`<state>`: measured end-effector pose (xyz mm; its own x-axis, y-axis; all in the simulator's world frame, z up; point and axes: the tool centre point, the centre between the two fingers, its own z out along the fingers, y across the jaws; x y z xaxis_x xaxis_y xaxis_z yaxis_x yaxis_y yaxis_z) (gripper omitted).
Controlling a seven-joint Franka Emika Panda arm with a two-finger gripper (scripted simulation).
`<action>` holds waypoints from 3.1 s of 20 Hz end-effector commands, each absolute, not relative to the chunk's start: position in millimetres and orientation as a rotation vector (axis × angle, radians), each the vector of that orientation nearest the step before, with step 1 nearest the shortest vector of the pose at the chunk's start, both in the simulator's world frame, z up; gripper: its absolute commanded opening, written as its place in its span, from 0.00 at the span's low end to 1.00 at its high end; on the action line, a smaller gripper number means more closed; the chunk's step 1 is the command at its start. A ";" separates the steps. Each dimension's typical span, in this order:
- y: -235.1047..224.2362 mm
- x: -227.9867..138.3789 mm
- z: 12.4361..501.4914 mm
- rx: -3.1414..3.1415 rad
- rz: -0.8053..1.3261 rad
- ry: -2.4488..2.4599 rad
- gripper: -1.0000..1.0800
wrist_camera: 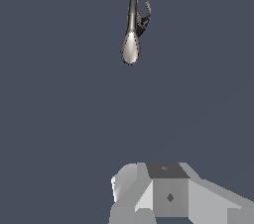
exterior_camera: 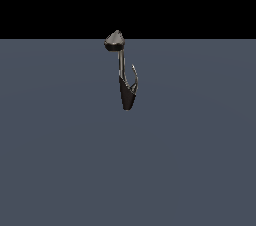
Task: Turn on the faucet by rotating a designated handle.
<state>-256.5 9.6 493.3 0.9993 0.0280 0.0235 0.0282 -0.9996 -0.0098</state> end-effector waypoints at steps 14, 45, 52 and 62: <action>19.4 -247.1 494.5 -3.122 -0.049 -0.027 0.00; 32.7 -76.0 435.8 -2.705 0.237 0.748 0.00; 27.0 -25.4 399.5 -2.543 0.334 0.977 0.00; 11.5 40.2 332.5 -2.280 0.476 1.291 0.00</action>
<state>30.7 14.4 343.8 0.5359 -0.6883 -0.4890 -0.8414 -0.4831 -0.2421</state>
